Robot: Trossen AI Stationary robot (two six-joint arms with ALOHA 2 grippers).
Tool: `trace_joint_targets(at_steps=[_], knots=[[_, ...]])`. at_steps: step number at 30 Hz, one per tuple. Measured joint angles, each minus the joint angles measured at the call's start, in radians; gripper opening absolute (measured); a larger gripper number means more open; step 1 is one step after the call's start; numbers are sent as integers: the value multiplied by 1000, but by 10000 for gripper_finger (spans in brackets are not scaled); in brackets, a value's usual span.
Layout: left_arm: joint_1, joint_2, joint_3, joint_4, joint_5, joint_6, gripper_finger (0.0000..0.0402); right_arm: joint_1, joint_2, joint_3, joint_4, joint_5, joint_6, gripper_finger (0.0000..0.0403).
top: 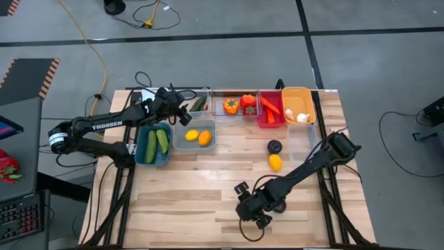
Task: Sort produce into baskets
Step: Put the yellow chili pepper into the top left transparent bin
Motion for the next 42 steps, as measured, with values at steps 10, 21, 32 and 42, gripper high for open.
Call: trace_joint_targets(at_steps=[10, 21, 32, 42], knots=[[0, 0, 0, 1, 0, -1, 157, -6, 76, 0, 14, -46, -10, 194], [0, 0, 0, 2, 0, -1, 157, -13, 89, 1, 20, -62, -3, 146], [-2, 0, 0, 32, 25, 16, 157, -29, 90, 17, -5, -74, -2, 70], [-72, -57, 0, 96, 323, 142, 157, -107, 93, 150, -142, 34, -97, 66]])
